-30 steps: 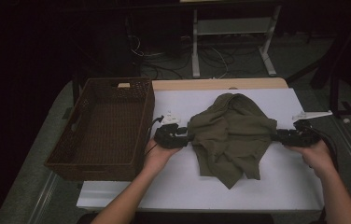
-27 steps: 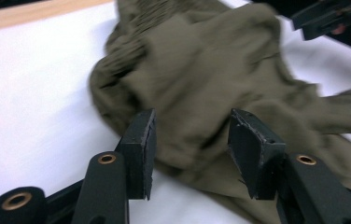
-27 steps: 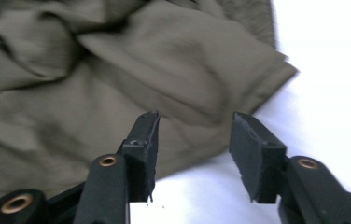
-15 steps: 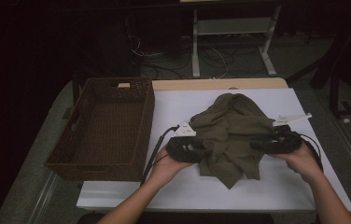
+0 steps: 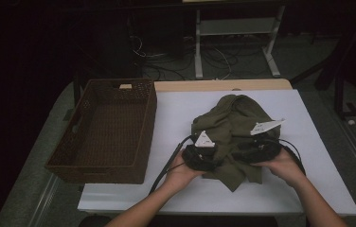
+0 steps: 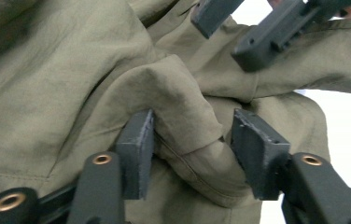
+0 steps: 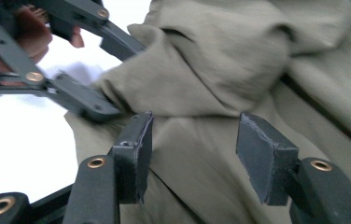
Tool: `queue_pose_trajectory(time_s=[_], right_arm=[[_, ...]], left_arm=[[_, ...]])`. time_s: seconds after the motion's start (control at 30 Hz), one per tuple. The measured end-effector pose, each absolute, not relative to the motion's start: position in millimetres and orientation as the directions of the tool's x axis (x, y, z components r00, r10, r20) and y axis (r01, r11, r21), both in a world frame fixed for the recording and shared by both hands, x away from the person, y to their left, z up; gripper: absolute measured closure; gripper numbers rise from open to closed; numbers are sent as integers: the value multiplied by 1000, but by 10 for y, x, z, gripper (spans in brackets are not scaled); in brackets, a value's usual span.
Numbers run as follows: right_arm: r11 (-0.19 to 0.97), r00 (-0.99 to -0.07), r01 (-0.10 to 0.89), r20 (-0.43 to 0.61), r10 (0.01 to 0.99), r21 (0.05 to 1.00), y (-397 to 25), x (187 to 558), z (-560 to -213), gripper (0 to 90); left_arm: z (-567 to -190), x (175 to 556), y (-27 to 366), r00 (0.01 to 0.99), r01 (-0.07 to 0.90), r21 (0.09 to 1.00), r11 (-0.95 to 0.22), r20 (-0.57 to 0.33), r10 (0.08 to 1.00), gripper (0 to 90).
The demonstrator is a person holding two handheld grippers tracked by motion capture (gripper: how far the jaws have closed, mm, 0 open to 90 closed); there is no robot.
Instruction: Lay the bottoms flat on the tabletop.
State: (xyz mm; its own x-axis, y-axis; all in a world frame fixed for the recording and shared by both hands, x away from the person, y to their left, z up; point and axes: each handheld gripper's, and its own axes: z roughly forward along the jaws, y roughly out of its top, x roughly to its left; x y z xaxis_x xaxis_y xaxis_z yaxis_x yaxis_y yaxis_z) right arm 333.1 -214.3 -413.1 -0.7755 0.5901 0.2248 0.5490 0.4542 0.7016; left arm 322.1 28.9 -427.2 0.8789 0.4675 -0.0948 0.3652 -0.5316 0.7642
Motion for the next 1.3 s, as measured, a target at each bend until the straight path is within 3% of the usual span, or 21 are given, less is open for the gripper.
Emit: queue_pose_trajectory(time_s=[0.27,0.37,0.53,0.8,1.3], right_arm=[[517,-797,533,192,573,670,-1975,3308,-4209,466],[535,-798,540,194,570,649,-1970,3316,-4261,534],[548,-803,534,183,567,644,-2000,3326,-4270,697],[542,-801,531,178,572,651,-2062,3341,-4254,857],[547,-775,535,117,621,644,-2279,3370,-4239,874]], left_arm=[[-4322,3250,291,884,361,751,-553,-87,459,790],[-4331,3275,308,884,368,750,-549,-99,458,840],[-4313,3303,350,879,371,754,-542,-97,466,851],[-4284,3330,413,873,370,761,-533,-89,480,853],[-4176,3485,742,822,388,778,-494,-50,567,854]])
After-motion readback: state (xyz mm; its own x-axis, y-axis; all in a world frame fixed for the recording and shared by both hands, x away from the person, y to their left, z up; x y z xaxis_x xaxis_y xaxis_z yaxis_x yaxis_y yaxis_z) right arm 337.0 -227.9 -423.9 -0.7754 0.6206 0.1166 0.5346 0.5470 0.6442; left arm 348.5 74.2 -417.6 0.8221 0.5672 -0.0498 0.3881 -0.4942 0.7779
